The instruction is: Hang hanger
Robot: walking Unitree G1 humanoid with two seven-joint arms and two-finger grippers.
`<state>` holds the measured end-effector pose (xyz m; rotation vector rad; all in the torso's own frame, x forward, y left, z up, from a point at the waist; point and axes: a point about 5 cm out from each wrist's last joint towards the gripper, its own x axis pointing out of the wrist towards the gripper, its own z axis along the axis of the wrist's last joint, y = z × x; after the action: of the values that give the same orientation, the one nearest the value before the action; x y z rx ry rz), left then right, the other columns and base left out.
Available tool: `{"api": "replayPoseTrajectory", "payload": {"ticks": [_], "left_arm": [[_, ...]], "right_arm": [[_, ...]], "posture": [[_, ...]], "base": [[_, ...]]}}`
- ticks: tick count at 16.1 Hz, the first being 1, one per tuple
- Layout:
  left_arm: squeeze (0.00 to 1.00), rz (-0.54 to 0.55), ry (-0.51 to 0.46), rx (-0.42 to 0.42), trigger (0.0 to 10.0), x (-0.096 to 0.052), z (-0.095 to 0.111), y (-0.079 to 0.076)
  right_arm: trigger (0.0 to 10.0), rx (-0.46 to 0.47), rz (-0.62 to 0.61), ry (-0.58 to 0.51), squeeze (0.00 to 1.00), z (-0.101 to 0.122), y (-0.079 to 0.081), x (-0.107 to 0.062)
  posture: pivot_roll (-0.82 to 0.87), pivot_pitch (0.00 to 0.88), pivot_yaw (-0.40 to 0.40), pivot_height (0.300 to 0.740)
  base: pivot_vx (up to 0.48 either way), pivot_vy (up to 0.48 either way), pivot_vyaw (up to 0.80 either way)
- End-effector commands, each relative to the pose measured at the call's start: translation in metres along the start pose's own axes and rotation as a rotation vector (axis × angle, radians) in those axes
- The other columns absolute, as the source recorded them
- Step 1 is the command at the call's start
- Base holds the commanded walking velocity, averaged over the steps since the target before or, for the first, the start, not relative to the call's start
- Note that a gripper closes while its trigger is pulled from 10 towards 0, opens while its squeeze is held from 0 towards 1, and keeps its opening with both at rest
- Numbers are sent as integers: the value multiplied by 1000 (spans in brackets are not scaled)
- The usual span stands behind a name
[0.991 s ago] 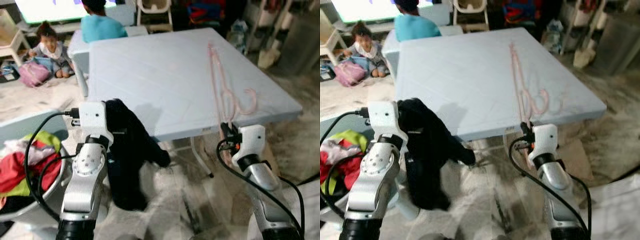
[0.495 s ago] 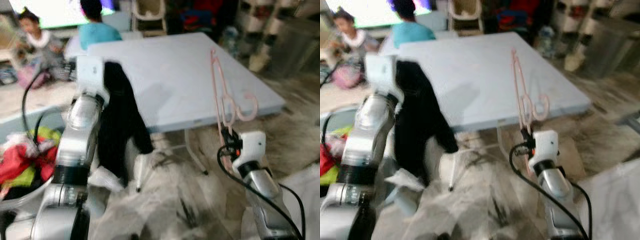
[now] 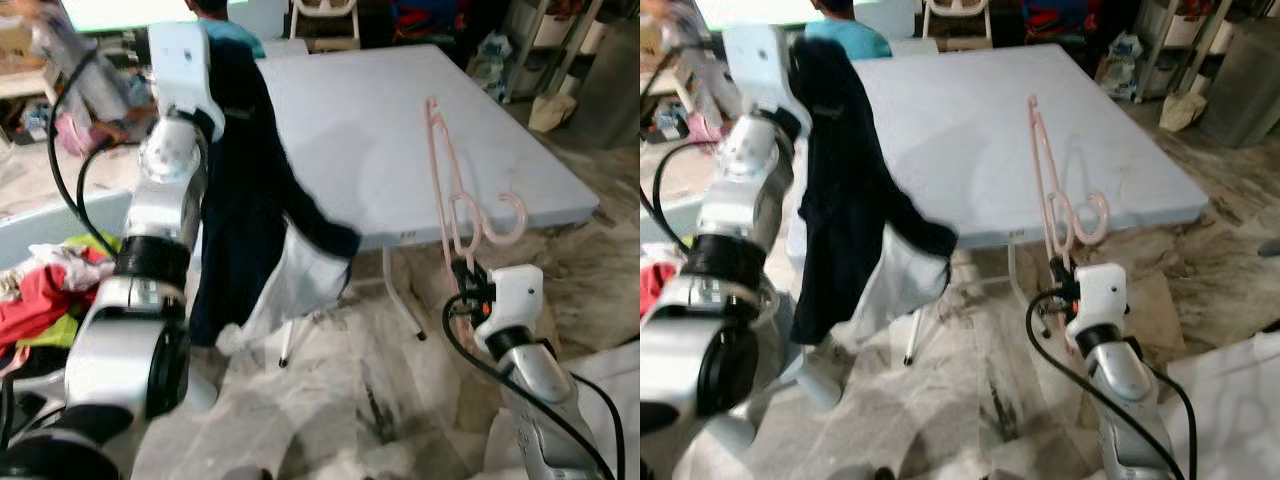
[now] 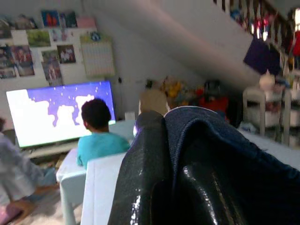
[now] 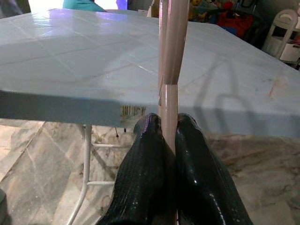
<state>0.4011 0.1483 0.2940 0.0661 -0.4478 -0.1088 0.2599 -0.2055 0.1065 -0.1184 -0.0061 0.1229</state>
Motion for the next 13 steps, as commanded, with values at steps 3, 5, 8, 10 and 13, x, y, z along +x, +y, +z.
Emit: {"api": "replayPoseTrajectory", "payload": {"ticks": [3,5,8,10,13], "left_arm": [[0,8,-102,-5,10000,7,22,8],[0,11,-141,-4,10000,12,32,12],[0,15,-139,-2,10000,13,30,12],[0,8,-136,-3,10000,13,28,11],[0,-7,-137,-5,10000,15,28,7]], "right_arm": [[0,-4,-5,-26,0,7,1,2],[0,1,-3,-22,0,5,3,3],[0,-9,-13,-40,0,8,4,4],[0,-61,-87,-76,0,15,-6,4],[0,-92,-127,-116,0,26,-15,9]], "posture": [[-69,84,28,740],[-58,81,29,740],[-60,76,33,740],[-62,76,34,740],[-62,75,36,740]], "base": [[261,0,0],[300,0,0],[303,0,0],[302,0,0],[300,0,0]]}}
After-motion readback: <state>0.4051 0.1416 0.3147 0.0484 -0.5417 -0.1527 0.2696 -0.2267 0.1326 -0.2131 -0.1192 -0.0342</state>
